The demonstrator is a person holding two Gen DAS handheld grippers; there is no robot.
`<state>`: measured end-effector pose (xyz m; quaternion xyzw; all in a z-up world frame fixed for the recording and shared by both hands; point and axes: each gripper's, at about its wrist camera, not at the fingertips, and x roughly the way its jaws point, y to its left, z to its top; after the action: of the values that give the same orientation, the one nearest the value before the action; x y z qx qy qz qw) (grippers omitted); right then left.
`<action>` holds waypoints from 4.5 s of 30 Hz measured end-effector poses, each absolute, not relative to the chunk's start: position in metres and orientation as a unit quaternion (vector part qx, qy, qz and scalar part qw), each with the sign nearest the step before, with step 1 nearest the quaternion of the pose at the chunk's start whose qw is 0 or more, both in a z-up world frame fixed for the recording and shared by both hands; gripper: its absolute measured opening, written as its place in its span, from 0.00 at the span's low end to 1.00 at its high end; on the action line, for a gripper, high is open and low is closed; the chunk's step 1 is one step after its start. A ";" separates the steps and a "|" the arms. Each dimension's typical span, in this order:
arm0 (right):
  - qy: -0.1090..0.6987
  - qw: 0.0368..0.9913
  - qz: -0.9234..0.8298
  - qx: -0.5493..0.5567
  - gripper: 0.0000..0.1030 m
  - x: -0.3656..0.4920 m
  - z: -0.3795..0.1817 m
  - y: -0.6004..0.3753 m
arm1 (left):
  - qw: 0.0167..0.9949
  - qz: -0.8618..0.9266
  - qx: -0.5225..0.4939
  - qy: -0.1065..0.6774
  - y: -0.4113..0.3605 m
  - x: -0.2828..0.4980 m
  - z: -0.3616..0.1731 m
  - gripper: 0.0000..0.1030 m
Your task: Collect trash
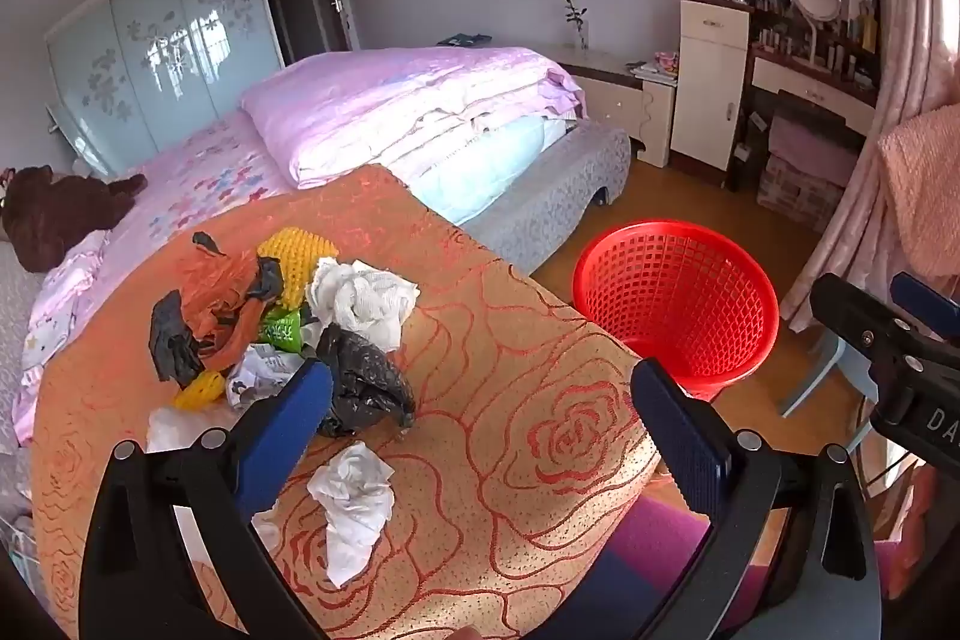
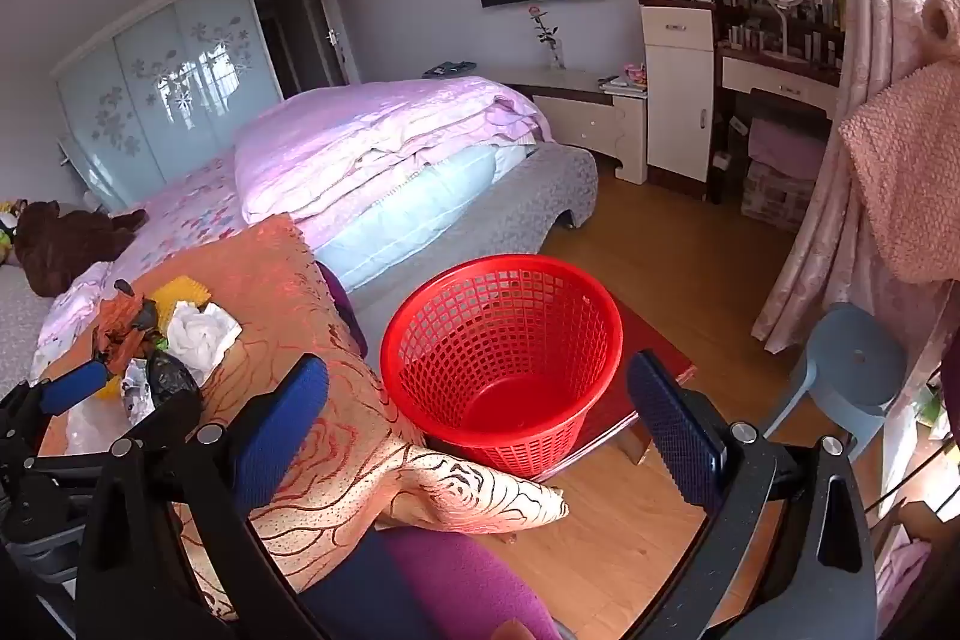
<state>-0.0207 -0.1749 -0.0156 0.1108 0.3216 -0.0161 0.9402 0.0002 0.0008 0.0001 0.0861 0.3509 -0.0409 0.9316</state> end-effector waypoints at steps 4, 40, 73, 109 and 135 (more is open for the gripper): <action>0.322 0.940 -0.016 0.114 0.94 -0.021 -0.015 -0.175 | 0.932 -0.042 0.088 0.350 -0.001 -0.002 0.000 0.93; 0.304 0.946 -0.022 0.114 0.94 -0.024 -0.010 -0.178 | 0.933 -0.038 0.076 0.349 0.003 -0.001 0.007 0.93; 0.305 0.945 -0.024 0.115 0.94 -0.024 -0.010 -0.178 | 0.934 -0.038 0.077 0.348 0.000 -0.003 0.007 0.93; 0.317 0.945 0.012 0.084 0.94 -0.021 -0.008 -0.156 | 0.933 -0.002 0.046 0.356 0.045 -0.005 0.011 0.93; 0.341 0.932 0.119 0.026 0.94 0.003 -0.007 -0.082 | 0.886 0.027 -0.101 0.451 0.185 0.003 -0.033 0.52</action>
<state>0.0034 -0.0817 -0.0072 0.0259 0.3406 0.1186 0.9323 0.0029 0.1850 -0.0334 -0.1010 0.4513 0.0270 0.8862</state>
